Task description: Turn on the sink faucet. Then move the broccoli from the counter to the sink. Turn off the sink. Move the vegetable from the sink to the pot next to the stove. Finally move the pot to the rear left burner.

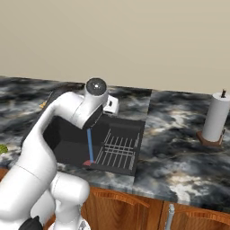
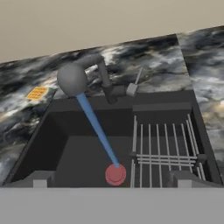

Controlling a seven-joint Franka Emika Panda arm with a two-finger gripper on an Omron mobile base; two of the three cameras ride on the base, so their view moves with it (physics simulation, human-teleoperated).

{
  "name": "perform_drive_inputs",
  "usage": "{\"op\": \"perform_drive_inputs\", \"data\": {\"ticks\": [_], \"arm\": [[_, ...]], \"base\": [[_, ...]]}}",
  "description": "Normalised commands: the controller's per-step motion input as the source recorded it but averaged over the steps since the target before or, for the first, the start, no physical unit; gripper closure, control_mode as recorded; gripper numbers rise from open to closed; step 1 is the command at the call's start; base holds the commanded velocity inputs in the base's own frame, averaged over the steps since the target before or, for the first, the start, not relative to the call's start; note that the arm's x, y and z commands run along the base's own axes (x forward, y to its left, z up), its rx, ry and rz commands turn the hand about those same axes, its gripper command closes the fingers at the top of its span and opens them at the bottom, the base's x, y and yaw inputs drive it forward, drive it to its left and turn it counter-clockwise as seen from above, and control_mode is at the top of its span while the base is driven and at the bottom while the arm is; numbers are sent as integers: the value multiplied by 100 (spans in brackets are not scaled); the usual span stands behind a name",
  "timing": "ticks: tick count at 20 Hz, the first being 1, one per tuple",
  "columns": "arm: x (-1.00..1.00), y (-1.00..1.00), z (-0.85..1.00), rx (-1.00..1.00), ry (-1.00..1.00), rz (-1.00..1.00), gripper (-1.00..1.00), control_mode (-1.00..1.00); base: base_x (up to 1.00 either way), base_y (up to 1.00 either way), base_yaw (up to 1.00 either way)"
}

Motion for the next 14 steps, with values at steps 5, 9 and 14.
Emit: {"op": "perform_drive_inputs", "data": {"ticks": [5,9,14], "arm": [[-30,19,-28,-7,3,0,-100,-100],[-23,52,-16,-6,6,0,-100,-100],[-36,73,-10,-3,10,-2,-100,-100]], "base": [[0,0,0],[0,0,0],[0,0,0]]}}
